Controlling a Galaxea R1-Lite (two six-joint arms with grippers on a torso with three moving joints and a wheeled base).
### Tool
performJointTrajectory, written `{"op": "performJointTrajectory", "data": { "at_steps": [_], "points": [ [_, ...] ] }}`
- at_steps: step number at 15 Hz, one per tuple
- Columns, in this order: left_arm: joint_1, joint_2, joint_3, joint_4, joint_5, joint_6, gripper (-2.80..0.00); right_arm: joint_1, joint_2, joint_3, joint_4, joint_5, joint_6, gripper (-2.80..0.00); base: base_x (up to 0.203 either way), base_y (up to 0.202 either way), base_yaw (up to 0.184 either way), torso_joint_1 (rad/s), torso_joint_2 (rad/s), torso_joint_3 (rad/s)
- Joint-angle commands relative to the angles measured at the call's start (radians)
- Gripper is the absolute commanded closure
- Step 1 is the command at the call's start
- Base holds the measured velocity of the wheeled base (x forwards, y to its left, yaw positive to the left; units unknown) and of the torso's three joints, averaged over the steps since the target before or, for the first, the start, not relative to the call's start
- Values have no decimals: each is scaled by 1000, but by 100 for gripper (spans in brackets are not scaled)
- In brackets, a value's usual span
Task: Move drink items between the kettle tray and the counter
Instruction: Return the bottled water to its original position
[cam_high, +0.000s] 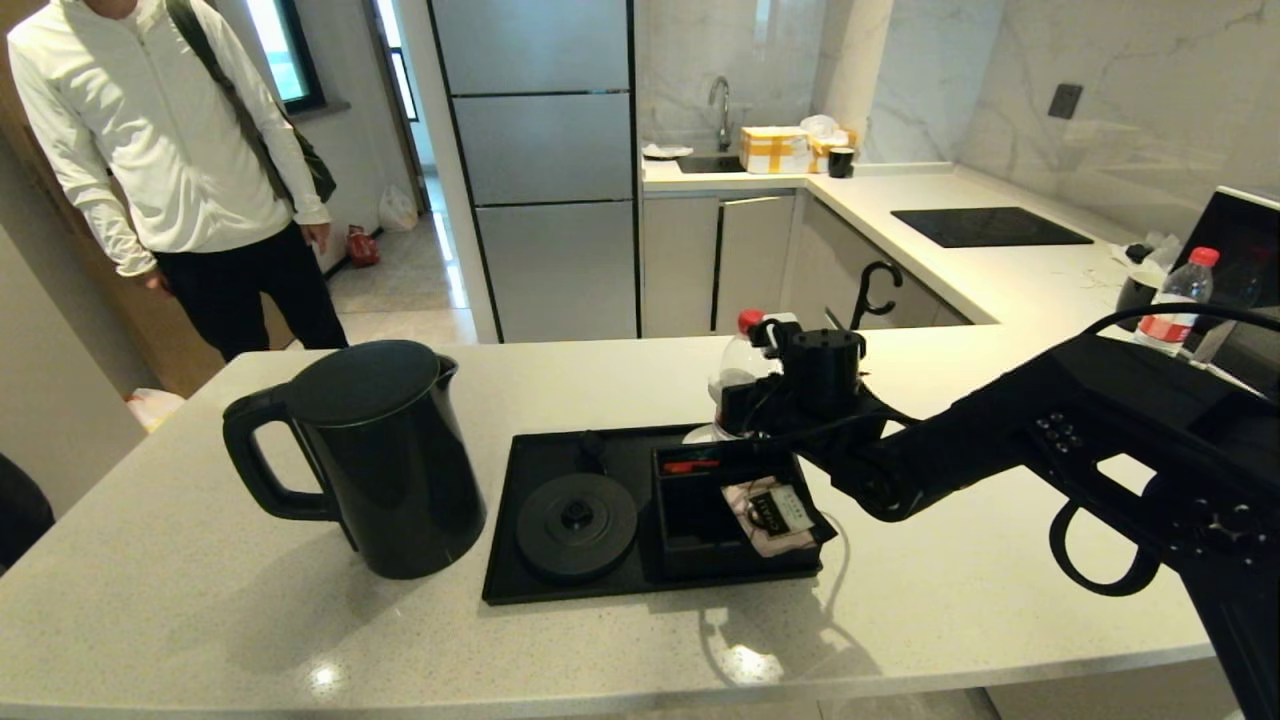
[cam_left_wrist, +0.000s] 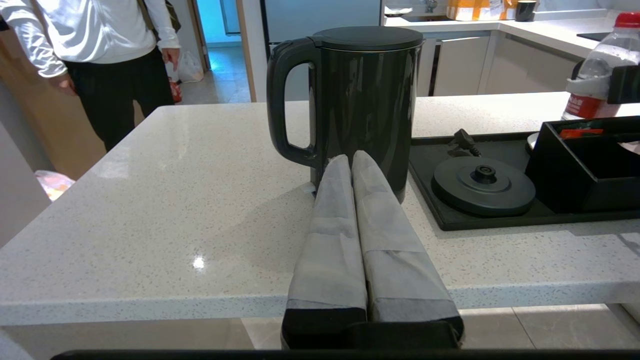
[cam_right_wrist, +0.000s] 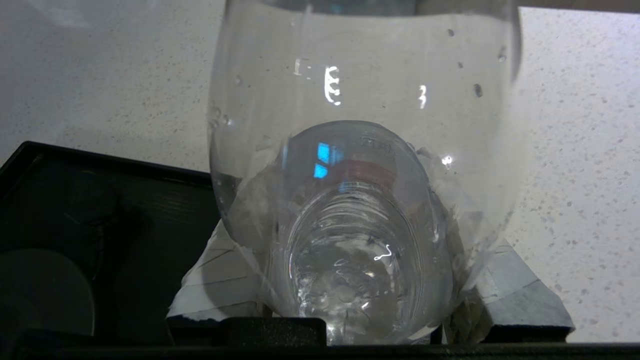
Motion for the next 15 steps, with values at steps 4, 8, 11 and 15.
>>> {"op": "performJointTrajectory", "data": {
  "at_steps": [4,8,11,15],
  "points": [
    [0,0,40,-1,0,1,0,8,-1,10,-7,0,-2,0,0,0,0,0,0,0],
    [0,0,40,-1,0,1,0,10,-1,10,-8,0,-4,-280,0,0,0,0,0,0],
    [0,0,40,-1,0,1,0,10,-1,11,-8,0,-4,-280,0,0,0,0,0,0],
    [0,0,40,-1,0,1,0,12,-5,19,-8,1,-4,-280,0,0,0,0,0,0]
  ]
}}
